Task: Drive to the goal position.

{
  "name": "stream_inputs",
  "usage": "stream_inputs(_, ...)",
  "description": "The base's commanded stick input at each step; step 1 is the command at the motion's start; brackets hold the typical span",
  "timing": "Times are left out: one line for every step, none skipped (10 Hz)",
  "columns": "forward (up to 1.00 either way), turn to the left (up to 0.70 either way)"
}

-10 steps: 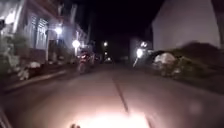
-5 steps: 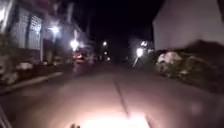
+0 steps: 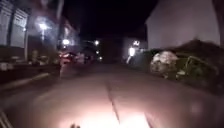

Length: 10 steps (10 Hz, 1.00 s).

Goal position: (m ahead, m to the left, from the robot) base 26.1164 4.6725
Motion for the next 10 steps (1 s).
stream_inputs(1.0, 0.0)
stream_inputs(1.0, 0.0)
stream_inputs(1.0, 0.0)
stream_inputs(1.0, 0.0)
stream_inputs(1.0, 0.0)
stream_inputs(1.0, 0.0)
stream_inputs(1.0, 0.0)
stream_inputs(1.0, 0.0)
stream_inputs(1.0, 0.0)
stream_inputs(1.0, 0.04)
